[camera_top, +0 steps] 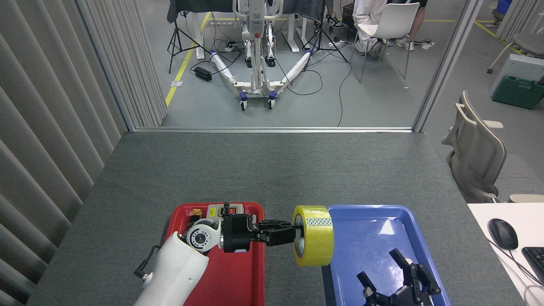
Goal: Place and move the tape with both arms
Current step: 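Lower the tape roll into the blue tray with the left gripper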
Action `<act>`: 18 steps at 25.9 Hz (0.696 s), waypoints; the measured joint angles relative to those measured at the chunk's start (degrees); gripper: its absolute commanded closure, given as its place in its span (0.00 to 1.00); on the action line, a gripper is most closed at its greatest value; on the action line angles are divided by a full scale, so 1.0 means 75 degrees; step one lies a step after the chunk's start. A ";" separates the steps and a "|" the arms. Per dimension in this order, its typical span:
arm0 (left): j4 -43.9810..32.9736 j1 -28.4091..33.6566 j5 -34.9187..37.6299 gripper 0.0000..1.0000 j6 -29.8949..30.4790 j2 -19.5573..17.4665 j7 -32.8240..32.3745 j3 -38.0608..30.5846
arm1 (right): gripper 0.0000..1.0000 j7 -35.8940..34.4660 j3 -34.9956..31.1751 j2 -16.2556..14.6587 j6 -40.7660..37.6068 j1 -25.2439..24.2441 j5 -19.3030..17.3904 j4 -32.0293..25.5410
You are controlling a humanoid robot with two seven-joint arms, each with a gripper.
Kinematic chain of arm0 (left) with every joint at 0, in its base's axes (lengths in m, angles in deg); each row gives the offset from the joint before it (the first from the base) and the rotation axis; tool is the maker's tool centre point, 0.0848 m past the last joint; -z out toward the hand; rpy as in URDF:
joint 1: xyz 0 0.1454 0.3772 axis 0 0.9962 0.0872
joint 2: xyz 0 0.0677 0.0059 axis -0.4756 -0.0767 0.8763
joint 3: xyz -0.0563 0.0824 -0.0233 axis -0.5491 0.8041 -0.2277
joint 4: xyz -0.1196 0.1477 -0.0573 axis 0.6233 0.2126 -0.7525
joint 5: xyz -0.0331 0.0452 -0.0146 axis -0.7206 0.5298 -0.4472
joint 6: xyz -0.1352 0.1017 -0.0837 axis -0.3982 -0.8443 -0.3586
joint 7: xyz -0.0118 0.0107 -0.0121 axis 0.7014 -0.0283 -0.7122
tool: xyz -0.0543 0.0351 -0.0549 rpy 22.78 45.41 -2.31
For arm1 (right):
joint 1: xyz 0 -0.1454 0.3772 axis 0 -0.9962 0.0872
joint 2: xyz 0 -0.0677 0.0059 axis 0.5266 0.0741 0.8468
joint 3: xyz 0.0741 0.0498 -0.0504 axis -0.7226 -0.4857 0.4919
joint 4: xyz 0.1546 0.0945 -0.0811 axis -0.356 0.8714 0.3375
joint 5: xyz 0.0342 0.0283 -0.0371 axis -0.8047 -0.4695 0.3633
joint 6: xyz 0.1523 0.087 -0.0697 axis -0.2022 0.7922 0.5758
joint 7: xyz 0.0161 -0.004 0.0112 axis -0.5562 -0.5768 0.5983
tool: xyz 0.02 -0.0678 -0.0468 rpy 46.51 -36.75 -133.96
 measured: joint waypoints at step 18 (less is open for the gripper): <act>-0.0129 0.0189 -0.0011 1.00 0.0000 0.0095 -0.0010 0.0196 | 0.00 0.0033 0.0672 0.0027 -0.0003 -0.0137 -0.0012 -0.0513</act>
